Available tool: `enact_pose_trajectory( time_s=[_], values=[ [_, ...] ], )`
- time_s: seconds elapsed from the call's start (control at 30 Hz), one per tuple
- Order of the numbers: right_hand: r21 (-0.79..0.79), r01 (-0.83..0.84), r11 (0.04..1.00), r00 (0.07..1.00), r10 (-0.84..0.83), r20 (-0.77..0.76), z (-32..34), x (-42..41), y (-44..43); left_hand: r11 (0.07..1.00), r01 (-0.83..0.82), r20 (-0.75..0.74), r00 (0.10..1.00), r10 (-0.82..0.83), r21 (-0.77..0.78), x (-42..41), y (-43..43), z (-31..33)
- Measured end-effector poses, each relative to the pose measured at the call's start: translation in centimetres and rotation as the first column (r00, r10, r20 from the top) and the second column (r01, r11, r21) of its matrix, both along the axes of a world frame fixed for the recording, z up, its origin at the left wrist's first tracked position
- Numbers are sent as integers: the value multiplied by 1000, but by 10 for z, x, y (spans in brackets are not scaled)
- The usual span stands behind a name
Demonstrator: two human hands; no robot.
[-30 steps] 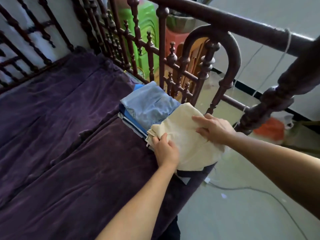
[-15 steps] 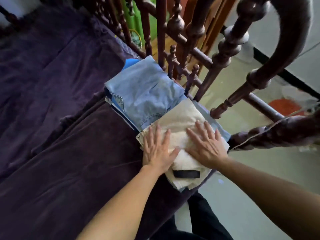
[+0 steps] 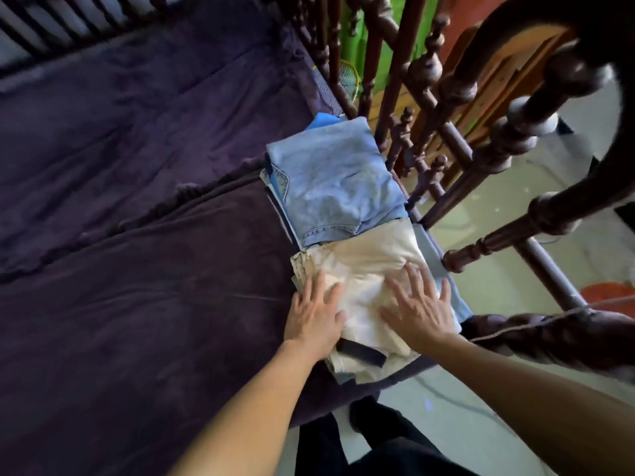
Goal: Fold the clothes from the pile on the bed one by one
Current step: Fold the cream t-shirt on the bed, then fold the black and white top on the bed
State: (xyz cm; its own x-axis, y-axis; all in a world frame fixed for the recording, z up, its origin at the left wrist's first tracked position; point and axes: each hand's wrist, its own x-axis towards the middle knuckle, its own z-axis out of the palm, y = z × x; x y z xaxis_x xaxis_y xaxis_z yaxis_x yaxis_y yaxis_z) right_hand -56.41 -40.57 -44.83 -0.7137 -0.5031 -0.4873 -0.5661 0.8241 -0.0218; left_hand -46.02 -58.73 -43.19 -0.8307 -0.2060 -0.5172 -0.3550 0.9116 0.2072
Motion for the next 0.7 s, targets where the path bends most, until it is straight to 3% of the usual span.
enact_pose_trajectory(
  time_s=[0.13,0.3,0.47,0.7],
  values=[
    [-65,-153,986,983,145,-109,41,-1,-19,993,-115,6,993,115,-5,55,4,37],
    [-131,-342,931,937,348,23,75,44,-83,932,-363,-5,932,363,5,153,-17,66],
    [-203,-548,811,828,561,6,92,141,-151,821,-571,-61,820,568,-29,267,-49,83],
    [-261,-652,712,739,673,-11,113,321,-244,696,-714,-117,699,705,-74,472,-99,111]
  ],
)
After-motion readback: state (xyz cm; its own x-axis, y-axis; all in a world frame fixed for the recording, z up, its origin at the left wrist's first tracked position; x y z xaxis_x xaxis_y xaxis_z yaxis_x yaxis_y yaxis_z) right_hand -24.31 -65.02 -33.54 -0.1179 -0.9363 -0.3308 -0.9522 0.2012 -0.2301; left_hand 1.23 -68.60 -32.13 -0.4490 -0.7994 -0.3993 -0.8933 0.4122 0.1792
